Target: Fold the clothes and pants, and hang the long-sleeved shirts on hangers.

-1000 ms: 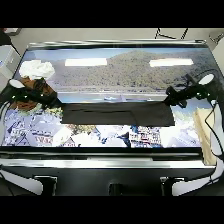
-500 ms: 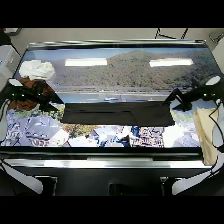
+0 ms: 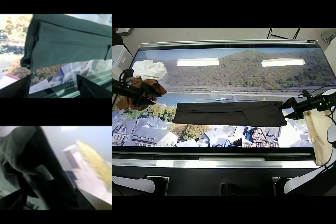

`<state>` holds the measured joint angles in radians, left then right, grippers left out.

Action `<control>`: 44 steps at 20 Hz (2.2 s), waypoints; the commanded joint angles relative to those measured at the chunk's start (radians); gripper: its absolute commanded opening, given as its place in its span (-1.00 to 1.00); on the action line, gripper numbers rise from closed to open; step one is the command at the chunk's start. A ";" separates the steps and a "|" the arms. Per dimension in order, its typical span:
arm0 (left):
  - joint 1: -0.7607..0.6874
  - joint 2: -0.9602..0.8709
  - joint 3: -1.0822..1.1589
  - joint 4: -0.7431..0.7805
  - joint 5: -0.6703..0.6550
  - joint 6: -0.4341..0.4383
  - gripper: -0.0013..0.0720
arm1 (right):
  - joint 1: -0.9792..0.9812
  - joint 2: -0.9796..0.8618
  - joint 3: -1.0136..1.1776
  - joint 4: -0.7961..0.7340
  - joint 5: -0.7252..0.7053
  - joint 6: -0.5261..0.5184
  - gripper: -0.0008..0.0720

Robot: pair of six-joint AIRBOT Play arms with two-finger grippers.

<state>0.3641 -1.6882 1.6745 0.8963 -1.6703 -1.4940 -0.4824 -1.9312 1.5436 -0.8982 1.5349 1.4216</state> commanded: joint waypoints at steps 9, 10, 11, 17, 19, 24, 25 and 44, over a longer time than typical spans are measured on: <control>-0.204 0.090 0.001 0.001 -0.014 -0.014 0.75 | 0.071 -0.035 -0.011 0.040 0.033 -0.139 0.96; -0.219 0.091 0.001 0.001 -0.016 -0.015 0.75 | 0.068 -0.033 -0.002 0.016 0.064 -0.139 0.96; -0.229 0.091 0.001 0.001 -0.015 -0.015 0.75 | 0.054 -0.023 0.011 -0.009 0.076 -0.130 0.96; -0.241 0.091 0.001 0.001 -0.014 -0.014 0.75 | -0.042 0.030 0.041 0.011 0.113 -0.069 0.98; -0.241 0.091 0.001 0.001 -0.013 -0.014 0.75 | -0.019 0.030 0.028 0.018 0.101 -0.074 0.98; -0.241 0.091 0.001 0.001 -0.013 -0.004 0.75 | 0.072 0.030 0.027 -0.093 0.008 -0.069 0.99; -0.241 0.091 0.001 0.001 -0.013 0.002 0.75 | 0.088 0.030 0.027 -0.135 -0.006 -0.053 0.99; -0.240 0.092 0.001 0.001 0.004 0.047 0.75 | 0.045 0.122 0.096 -0.064 0.128 0.032 0.95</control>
<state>0.1242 -1.5974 1.6745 0.8974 -1.6726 -1.4605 -0.4328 -1.8381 1.6325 -1.0168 1.6409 1.4509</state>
